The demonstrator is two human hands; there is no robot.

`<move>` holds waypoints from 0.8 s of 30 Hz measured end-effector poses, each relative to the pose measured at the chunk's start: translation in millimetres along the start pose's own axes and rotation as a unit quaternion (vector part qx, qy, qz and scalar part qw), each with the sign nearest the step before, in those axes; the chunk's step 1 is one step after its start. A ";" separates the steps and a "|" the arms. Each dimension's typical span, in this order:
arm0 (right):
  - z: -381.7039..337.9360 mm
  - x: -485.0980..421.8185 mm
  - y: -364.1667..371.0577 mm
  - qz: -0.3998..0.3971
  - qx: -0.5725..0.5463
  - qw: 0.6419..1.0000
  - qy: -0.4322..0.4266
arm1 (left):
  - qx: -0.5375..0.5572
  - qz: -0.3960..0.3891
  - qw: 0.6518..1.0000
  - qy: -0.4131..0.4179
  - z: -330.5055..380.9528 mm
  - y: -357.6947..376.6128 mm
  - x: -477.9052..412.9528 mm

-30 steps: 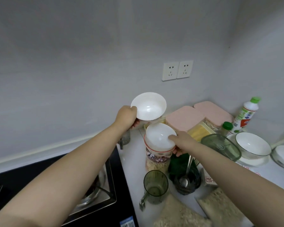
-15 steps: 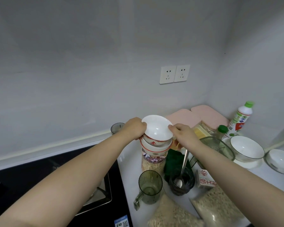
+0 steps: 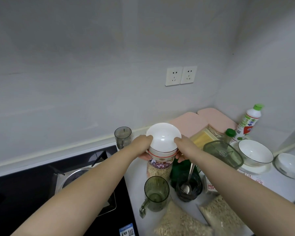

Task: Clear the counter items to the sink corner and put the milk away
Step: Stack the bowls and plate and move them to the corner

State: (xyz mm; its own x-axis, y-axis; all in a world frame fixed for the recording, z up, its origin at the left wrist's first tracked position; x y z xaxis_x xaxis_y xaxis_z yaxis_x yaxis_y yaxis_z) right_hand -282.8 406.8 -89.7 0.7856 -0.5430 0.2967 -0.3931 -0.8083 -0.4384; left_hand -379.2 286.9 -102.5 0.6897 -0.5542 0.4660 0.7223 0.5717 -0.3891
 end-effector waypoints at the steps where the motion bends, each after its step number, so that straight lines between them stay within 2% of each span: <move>1: 0.8 -1.2 0.3 -0.004 0.006 1.000 0.007 | 0.014 0.004 1.000 0.003 0.1 1.1 -1.4; 6: 7.3 -4.2 4.1 -0.048 0.002 0.997 0.056 | 0.069 -0.048 0.996 -0.012 -1.4 7.7 -1.1; 13: 5.4 0.4 1.8 -0.040 -0.027 0.997 0.060 | 0.163 -0.080 0.983 -0.027 -2.2 11.6 4.9; 18: 15.7 8.9 -6.6 -0.023 -0.155 0.983 0.095 | 0.221 -0.129 0.966 -0.032 4.2 33.5 17.2; 22: 28.2 16.7 -25.6 0.022 -0.278 0.956 0.092 | 0.204 -0.175 0.963 -0.020 15.7 54.4 21.0; 24: 39.0 21.0 -42.5 0.039 -0.298 0.949 0.098 | 0.200 -0.212 0.957 -0.018 25.3 72.3 23.7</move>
State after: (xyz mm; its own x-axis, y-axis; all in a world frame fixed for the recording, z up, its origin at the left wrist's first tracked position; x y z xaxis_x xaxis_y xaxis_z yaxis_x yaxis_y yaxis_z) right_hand -230.9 438.7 -97.9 0.6620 -0.5913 0.4607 -0.6928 -0.7172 0.0750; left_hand -312.0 330.4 -99.5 0.3317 -0.7707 0.5440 0.8550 0.4893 0.1718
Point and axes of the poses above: each hand's wrist, its own x-axis away from the middle knuckle, its own y-axis out of the palm, z = x × y, the point moved 10 cm from there along -x, towards the middle knuckle, and after that the axes turned 2 degrees about -y, right-handed, at the moved point
